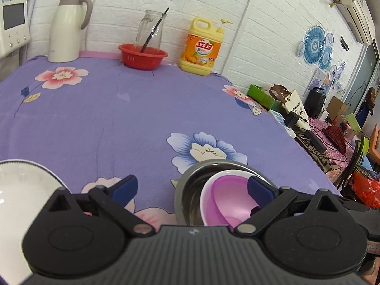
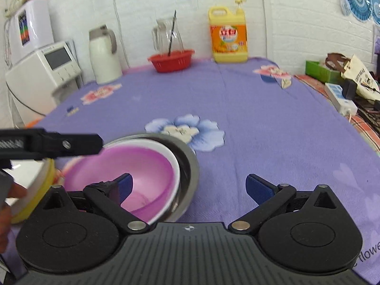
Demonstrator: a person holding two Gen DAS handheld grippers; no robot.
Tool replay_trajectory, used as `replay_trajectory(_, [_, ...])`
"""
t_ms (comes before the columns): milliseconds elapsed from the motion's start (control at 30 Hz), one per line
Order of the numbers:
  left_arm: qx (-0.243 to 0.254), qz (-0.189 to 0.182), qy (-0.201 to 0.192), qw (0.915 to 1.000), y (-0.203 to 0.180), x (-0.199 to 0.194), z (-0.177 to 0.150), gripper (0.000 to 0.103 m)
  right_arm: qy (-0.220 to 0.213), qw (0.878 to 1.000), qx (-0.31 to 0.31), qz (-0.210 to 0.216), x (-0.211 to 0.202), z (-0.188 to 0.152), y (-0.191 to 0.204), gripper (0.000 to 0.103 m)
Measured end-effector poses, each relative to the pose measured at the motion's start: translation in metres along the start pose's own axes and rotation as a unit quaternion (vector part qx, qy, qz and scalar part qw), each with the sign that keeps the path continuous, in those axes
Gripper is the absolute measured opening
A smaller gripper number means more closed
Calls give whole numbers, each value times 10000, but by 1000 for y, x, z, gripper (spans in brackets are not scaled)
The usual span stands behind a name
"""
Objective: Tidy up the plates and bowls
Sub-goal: 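Lower the pink bowl into the white bowl with the left tool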
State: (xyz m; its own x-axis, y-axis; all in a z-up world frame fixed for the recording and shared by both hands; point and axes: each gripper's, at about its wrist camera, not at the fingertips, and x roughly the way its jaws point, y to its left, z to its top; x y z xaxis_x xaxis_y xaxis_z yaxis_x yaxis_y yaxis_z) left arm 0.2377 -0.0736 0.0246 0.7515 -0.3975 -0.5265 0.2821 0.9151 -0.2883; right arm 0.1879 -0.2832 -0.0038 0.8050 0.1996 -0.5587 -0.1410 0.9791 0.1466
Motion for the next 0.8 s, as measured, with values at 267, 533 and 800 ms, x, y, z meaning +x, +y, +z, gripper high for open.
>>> replay_trajectory(267, [187,-38,388,9991,-1,16,6,99,-27,9998,-202,2,-6,7,2,103])
replay_trajectory(533, [818,115,984,9917,-3,46,21,100,805,9955,-432,233,24,13,1,103])
replay_trajectory(800, [821,134,1178,9895,-1,62,14,100,885,9959,149,79,29,12,-1,103])
